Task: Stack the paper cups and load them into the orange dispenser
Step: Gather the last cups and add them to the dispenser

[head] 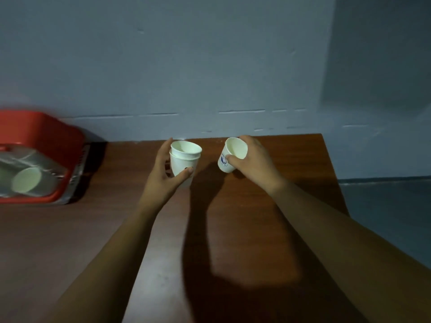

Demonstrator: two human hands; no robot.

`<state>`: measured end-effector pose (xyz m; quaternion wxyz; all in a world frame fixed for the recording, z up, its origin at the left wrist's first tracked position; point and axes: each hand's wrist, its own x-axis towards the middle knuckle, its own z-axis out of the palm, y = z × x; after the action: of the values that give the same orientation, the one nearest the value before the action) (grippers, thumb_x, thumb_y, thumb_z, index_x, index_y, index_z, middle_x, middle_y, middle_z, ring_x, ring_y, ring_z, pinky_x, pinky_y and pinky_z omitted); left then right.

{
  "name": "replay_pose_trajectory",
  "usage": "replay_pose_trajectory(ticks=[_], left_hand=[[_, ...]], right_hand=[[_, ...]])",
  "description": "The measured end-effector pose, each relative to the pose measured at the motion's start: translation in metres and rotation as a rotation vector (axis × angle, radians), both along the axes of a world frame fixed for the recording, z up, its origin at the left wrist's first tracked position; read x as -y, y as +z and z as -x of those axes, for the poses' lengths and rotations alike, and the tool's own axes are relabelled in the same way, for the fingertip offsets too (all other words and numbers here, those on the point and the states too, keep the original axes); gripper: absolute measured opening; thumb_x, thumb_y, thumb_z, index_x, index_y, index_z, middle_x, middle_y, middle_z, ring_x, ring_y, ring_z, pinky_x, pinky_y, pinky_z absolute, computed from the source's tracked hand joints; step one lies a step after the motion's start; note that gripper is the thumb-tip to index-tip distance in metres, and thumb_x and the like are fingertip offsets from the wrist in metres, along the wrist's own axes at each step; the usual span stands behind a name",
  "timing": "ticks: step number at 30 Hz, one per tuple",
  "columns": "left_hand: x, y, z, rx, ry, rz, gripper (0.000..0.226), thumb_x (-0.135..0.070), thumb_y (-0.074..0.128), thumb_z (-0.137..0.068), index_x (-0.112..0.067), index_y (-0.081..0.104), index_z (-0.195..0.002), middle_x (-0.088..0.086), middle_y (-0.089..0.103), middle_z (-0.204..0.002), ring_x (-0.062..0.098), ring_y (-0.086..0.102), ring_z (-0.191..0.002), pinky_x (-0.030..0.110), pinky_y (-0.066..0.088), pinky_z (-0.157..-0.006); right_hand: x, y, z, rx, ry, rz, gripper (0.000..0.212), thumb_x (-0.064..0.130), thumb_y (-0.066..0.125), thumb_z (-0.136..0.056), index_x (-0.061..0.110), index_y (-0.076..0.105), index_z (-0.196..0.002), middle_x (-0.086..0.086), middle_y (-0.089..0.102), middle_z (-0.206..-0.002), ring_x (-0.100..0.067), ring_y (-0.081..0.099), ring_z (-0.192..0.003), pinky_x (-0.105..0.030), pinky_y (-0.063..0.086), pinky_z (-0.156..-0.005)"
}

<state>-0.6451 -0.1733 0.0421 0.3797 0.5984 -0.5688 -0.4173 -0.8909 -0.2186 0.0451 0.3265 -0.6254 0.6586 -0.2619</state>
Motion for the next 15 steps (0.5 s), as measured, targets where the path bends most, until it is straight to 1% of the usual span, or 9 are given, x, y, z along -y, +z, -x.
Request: replay_pose_trajectory(ticks=[2, 4, 6, 8, 9, 10, 12, 13, 15], left_hand=[[-0.016, 0.014, -0.038, 0.022, 0.051, 0.025, 0.08, -0.02, 0.079, -0.085, -0.035, 0.033, -0.149, -0.024, 0.054, -0.124, -0.012, 0.058, -0.102, 0.005, 0.044, -0.08], [-0.031, 0.026, -0.08, 0.069, 0.087, 0.052, 0.074, -0.028, 0.081, -0.083, -0.039, 0.038, -0.142, -0.024, 0.057, -0.123, -0.007, 0.058, -0.107, 0.01, 0.046, -0.083], [-0.046, 0.034, -0.126, 0.091, 0.121, 0.051, 0.071, -0.035, 0.083, -0.08, -0.046, 0.04, -0.135, -0.016, 0.061, -0.125, 0.002, 0.061, -0.11, 0.025, 0.052, -0.09], [-0.058, 0.04, -0.175, 0.089, 0.171, 0.043, 0.07, -0.039, 0.083, -0.077, -0.045, 0.041, -0.133, -0.008, 0.064, -0.125, 0.011, 0.063, -0.111, 0.039, 0.055, -0.093], [-0.064, 0.043, -0.2, 0.078, 0.202, 0.045, 0.07, -0.041, 0.082, -0.076, -0.042, 0.041, -0.133, -0.006, 0.064, -0.124, 0.013, 0.064, -0.111, 0.043, 0.055, -0.093], [-0.07, 0.045, -0.225, 0.072, 0.232, 0.055, 0.069, -0.041, 0.082, -0.075, -0.04, 0.042, -0.132, -0.006, 0.065, -0.123, 0.014, 0.064, -0.11, 0.044, 0.056, -0.093], [-0.079, 0.048, -0.272, 0.085, 0.277, 0.084, 0.068, -0.034, 0.082, -0.078, -0.035, 0.042, -0.132, -0.006, 0.064, -0.122, 0.012, 0.063, -0.109, 0.04, 0.055, -0.092], [-0.082, 0.048, -0.295, 0.097, 0.291, 0.093, 0.067, -0.028, 0.082, -0.08, -0.034, 0.041, -0.133, -0.005, 0.062, -0.123, 0.008, 0.062, -0.109, 0.034, 0.055, -0.09], [-0.087, 0.044, -0.336, 0.114, 0.31, 0.1, 0.067, -0.021, 0.082, -0.081, -0.034, 0.039, -0.132, -0.005, 0.06, -0.125, 0.003, 0.06, -0.109, 0.022, 0.051, -0.085]], right_hand=[[-0.008, 0.02, -0.041, 0.002, 0.053, 0.018, 0.055, 0.035, 0.075, -0.077, 0.016, 0.054, -0.124, 0.001, 0.055, -0.118, -0.014, 0.05, -0.101, -0.024, 0.036, -0.079], [-0.016, 0.036, -0.083, -0.009, 0.107, 0.04, 0.057, 0.032, 0.076, -0.078, 0.013, 0.053, -0.127, -0.002, 0.055, -0.123, -0.018, 0.051, -0.106, -0.025, 0.035, -0.082], [-0.024, 0.048, -0.125, -0.02, 0.156, 0.05, 0.059, 0.032, 0.076, -0.079, 0.013, 0.052, -0.129, -0.003, 0.055, -0.125, -0.019, 0.052, -0.109, -0.025, 0.036, -0.082], [-0.031, 0.055, -0.17, -0.016, 0.19, 0.049, 0.063, 0.034, 0.075, -0.079, 0.014, 0.05, -0.133, -0.003, 0.054, -0.128, -0.019, 0.052, -0.111, -0.025, 0.037, -0.084], [-0.035, 0.058, -0.193, -0.016, 0.211, 0.053, 0.064, 0.035, 0.075, -0.079, 0.015, 0.049, -0.134, -0.003, 0.053, -0.129, -0.019, 0.052, -0.112, -0.026, 0.038, -0.086], [-0.038, 0.061, -0.216, -0.017, 0.231, 0.058, 0.065, 0.035, 0.075, -0.079, 0.015, 0.049, -0.134, -0.004, 0.053, -0.13, -0.02, 0.052, -0.113, -0.027, 0.039, -0.087], [-0.044, 0.064, -0.262, -0.017, 0.256, 0.068, 0.063, 0.035, 0.075, -0.079, 0.015, 0.05, -0.133, -0.003, 0.053, -0.129, -0.019, 0.051, -0.112, -0.026, 0.038, -0.087], [-0.046, 0.064, -0.285, -0.015, 0.263, 0.07, 0.061, 0.035, 0.075, -0.079, 0.016, 0.051, -0.132, -0.002, 0.054, -0.127, -0.019, 0.052, -0.111, -0.026, 0.037, -0.086], [-0.05, 0.063, -0.329, 0.003, 0.277, 0.072, 0.058, 0.037, 0.075, -0.077, 0.018, 0.053, -0.128, -0.001, 0.056, -0.123, -0.018, 0.053, -0.109, -0.028, 0.042, -0.085]])
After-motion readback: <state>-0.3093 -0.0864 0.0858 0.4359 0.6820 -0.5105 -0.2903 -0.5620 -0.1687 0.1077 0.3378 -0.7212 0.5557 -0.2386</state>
